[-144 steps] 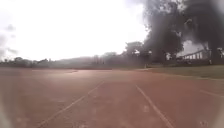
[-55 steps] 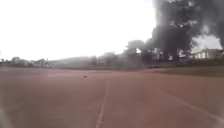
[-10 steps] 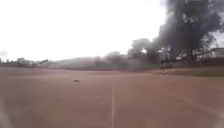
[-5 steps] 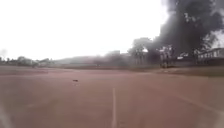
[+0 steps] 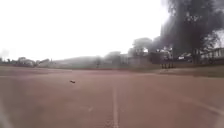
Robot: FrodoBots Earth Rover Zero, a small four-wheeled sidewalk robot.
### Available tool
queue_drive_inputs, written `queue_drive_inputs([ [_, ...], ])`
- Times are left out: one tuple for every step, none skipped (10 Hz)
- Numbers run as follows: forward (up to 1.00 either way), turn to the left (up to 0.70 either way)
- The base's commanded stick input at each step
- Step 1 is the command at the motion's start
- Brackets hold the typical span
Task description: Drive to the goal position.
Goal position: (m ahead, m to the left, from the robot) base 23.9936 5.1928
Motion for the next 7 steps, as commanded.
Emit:
queue_drive_inputs([
  [0.7, 0.0],
  [0.7, 0.0],
  [0.7, 0.0],
  [0.7, 0.0],
  [0.7, 0.0],
  [0.7, 0.0],
  [0.7, 0.0],
])
